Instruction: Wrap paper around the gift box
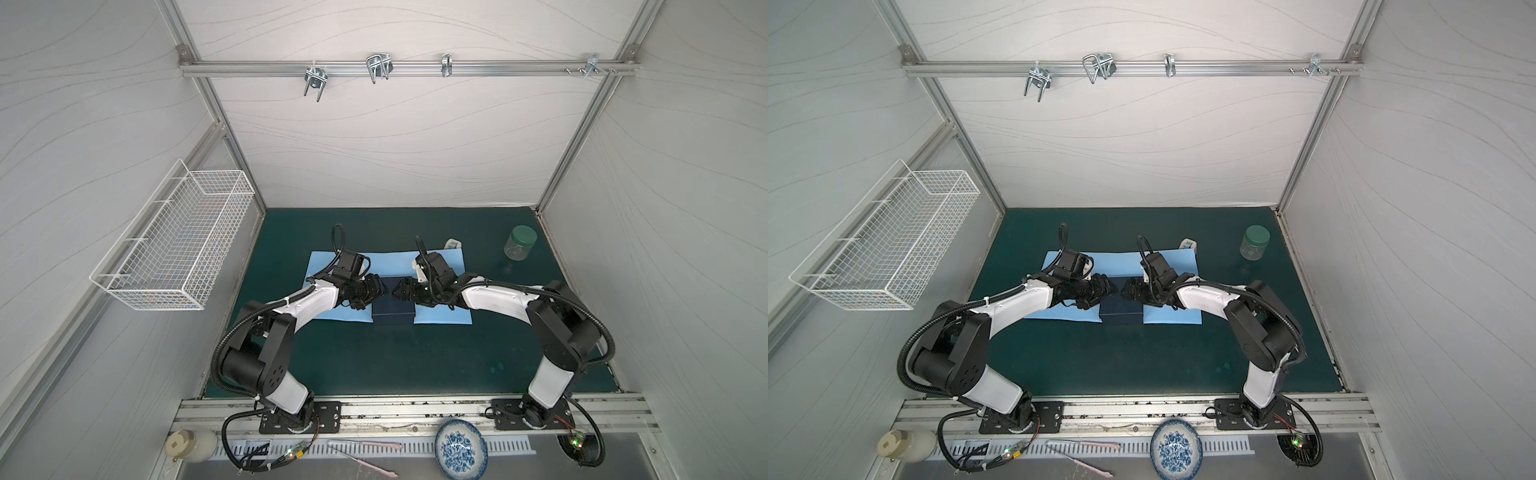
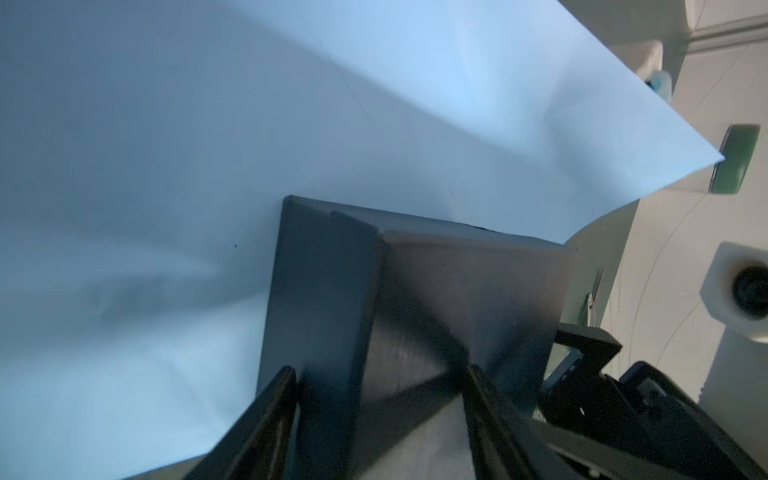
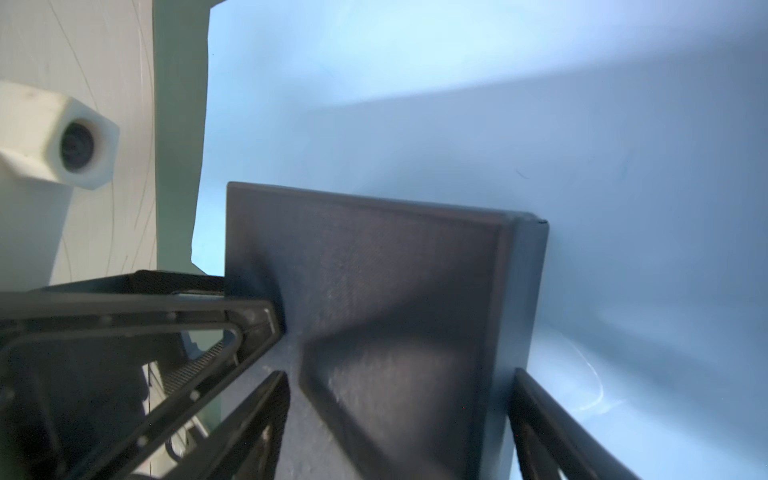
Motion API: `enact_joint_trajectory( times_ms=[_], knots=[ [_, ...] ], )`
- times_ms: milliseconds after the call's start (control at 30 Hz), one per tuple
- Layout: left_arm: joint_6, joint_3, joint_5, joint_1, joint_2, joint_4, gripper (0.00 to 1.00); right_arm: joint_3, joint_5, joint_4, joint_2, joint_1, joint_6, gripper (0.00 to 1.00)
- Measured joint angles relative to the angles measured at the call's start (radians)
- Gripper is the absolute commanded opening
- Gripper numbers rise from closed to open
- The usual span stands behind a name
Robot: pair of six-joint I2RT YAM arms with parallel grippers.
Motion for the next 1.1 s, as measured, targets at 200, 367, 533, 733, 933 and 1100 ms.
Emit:
enact_joint_trajectory(
  times_ms=[200, 367, 533, 733, 933, 1100],
  knots=[
    [0.001, 0.074, 0.032, 0.070, 0.084, 0.042, 0.71, 0.095, -0.022, 0.000, 0.077, -0.027, -0.013, 0.89],
    [-0.001, 0.075, 0.076, 0.096, 0.085, 0.057, 0.77, 0.073, -0.078, 0.016, 0.057, -0.070, -0.049, 0.96],
    [-0.006, 0.049, 0.073, 0.152, 0.037, 0.094, 0.78, -0.069, -0.115, 0.026, -0.051, -0.137, -0.089, 0.94],
    [0.008, 0.107, 0.035, 0.224, 0.125, 0.117, 0.73, -0.113, -0.149, 0.034, -0.040, -0.220, -0.124, 0.86],
    [0.028, 0.152, 0.002, 0.235, 0.260, 0.108, 0.65, -0.129, -0.150, 0.033, -0.016, -0.232, -0.140, 0.74],
    [0.004, 0.047, 0.028, 0.242, 0.234, 0.234, 0.57, -0.231, -0.158, 0.077, -0.051, -0.249, -0.124, 0.64]
  ],
)
